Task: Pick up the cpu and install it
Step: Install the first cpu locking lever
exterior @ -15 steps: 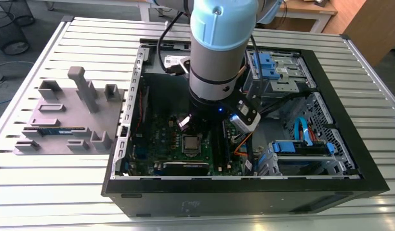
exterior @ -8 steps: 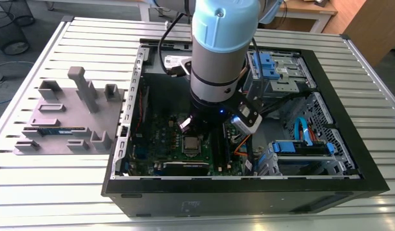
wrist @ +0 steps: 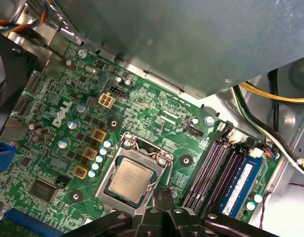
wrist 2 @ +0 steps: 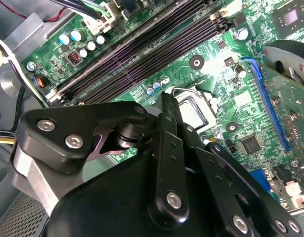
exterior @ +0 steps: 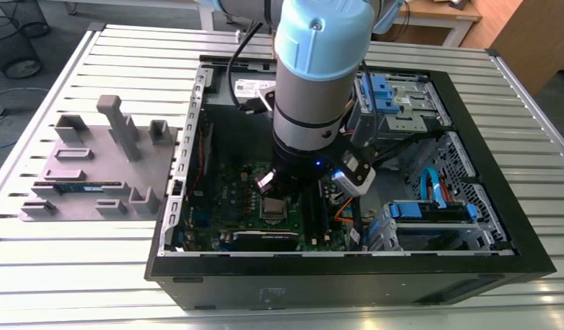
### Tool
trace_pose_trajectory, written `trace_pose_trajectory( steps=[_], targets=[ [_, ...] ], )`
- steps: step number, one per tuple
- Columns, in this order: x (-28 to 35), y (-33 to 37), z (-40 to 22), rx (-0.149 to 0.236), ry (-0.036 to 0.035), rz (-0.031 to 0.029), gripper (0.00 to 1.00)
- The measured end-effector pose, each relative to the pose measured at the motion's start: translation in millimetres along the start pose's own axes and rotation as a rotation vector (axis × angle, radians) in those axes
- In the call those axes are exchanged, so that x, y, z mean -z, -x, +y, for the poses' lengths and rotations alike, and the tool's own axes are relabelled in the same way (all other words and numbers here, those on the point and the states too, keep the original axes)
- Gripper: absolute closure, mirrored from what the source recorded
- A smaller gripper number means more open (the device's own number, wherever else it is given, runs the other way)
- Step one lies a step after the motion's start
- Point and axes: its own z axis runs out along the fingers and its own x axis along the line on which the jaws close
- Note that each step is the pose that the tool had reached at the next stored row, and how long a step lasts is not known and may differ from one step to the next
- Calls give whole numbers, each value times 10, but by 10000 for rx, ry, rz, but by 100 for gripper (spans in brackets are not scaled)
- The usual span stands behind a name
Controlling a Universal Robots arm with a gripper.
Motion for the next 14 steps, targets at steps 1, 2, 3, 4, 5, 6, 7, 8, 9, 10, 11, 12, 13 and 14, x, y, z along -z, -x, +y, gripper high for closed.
trace_pose_trajectory(
  steps=[1,2,3,4,5,6,7,8,9,10,11,12,13,14],
  targets=[
    [0,0,0,1,-1,1,89],
    [0,1,-1,1,-1,2,89],
    [-2,0,-1,2,0,1,89],
    [-5,1,-1,1,1,-1,89],
    [-12,1,-1,1,2,-2,89],
    [-21,0,-1,1,1,-1,89],
    [-29,0,-1,1,1,0,89],
    [-37,-1,-2,0,0,1,89],
    [-45,-1,-2,-1,0,0,89],
    [-50,-2,-2,-3,0,1,89],
    [-53,-3,-3,-4,0,1,89],
    [-56,-3,-4,-5,0,0,89],
    [-59,-4,-6,-6,1,-1,89],
    [-61,-4,-7,-6,2,-1,89]
  ],
)
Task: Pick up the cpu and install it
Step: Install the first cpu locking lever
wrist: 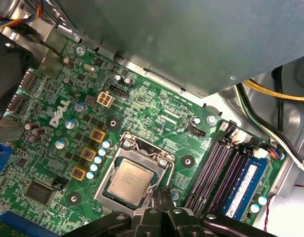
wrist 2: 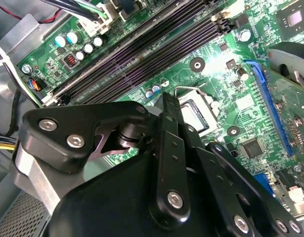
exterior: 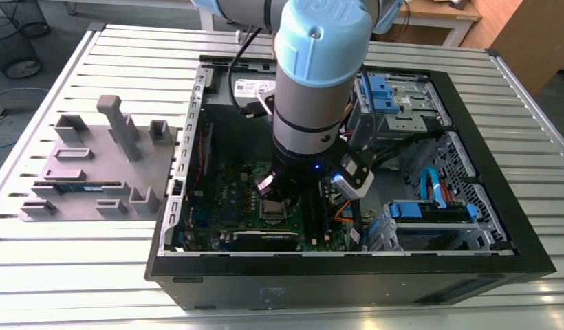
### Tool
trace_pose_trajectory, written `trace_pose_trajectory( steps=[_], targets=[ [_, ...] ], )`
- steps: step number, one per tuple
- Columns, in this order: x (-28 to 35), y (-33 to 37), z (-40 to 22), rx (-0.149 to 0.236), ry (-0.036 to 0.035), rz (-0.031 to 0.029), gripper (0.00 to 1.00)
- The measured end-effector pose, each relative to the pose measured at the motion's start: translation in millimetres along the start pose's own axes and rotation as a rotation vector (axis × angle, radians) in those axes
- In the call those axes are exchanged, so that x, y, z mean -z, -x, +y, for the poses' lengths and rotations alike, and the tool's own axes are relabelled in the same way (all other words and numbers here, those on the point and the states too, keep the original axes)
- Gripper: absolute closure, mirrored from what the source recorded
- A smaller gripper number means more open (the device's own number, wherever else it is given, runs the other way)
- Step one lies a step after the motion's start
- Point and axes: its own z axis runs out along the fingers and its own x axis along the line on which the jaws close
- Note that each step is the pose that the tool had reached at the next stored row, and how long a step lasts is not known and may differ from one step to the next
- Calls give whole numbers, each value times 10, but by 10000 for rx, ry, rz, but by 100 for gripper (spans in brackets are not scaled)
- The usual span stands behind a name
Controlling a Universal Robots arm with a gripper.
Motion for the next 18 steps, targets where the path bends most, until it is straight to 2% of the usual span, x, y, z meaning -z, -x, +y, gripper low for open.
trace_pose_trajectory(
  steps=[13,18],
  targets=[
    [-8,-16,-29,-3,-2,-1,89],
    [-47,-32,-24,-3,-28,-49,89]
  ],
)
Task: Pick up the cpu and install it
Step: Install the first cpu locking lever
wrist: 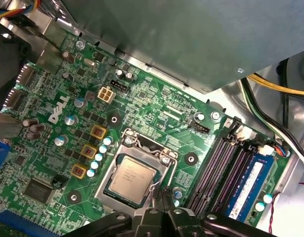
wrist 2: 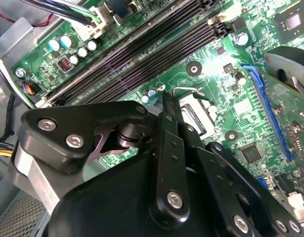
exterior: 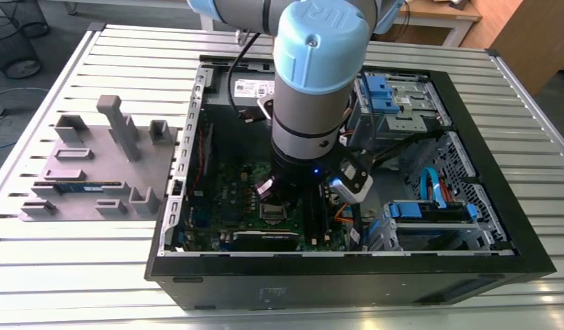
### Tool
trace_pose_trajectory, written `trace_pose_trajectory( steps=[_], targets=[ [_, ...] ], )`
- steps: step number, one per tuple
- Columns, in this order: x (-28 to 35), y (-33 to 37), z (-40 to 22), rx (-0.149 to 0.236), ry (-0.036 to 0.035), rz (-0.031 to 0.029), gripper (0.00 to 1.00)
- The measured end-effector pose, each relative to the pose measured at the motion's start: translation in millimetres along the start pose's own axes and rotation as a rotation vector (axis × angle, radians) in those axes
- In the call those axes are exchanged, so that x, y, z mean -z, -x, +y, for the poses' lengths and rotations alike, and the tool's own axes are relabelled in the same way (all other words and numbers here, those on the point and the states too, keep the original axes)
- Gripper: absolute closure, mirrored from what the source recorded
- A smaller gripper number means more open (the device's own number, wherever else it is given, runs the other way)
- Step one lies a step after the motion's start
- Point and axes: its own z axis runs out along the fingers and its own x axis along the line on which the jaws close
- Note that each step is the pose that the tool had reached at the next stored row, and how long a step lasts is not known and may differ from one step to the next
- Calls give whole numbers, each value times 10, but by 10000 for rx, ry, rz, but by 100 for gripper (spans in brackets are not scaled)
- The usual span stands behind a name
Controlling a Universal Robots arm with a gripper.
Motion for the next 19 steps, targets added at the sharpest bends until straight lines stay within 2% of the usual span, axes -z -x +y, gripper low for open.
trace_pose_trajectory(
  steps=[4,9,19],
  targets=[
    [-7,-30,15,-53,-10,-26,89],
    [-32,-32,15,-153,-40,-63,89],
    [-66,-19,8,-268,-51,-70,89]
  ],
)
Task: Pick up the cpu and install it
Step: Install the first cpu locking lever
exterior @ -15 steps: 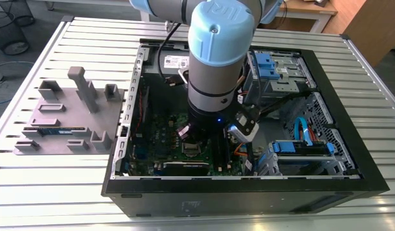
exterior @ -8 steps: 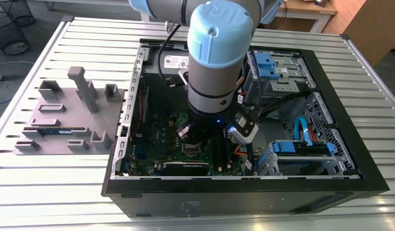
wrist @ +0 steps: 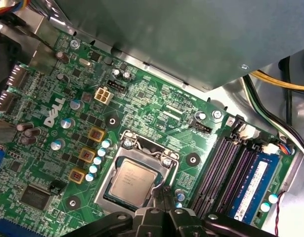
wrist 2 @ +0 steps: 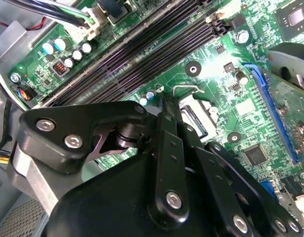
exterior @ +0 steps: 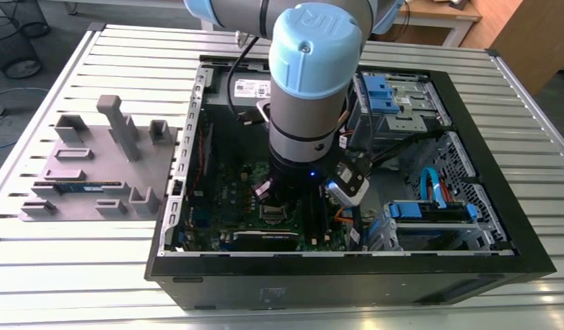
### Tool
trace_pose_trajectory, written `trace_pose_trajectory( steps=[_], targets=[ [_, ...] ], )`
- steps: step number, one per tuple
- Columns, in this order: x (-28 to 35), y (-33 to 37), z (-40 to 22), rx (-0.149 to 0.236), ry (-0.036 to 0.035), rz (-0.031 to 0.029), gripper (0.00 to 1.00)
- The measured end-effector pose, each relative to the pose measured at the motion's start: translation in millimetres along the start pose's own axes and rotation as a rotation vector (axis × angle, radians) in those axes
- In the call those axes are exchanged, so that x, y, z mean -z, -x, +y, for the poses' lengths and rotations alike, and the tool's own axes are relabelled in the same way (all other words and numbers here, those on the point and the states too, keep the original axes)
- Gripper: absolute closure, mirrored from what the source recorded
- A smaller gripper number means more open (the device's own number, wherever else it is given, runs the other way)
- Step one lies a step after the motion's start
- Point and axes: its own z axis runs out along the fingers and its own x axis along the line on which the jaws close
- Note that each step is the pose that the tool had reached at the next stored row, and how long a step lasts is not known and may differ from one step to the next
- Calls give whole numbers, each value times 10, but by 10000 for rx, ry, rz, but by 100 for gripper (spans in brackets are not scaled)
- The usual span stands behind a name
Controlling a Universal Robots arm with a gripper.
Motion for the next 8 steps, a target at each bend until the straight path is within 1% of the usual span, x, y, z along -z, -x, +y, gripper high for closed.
trace_pose_trajectory(
  steps=[4,8],
  targets=[
    [-12,26,-12,-9,0,-2,89],
    [-23,35,-17,-11,-1,-3,89]
  ],
)
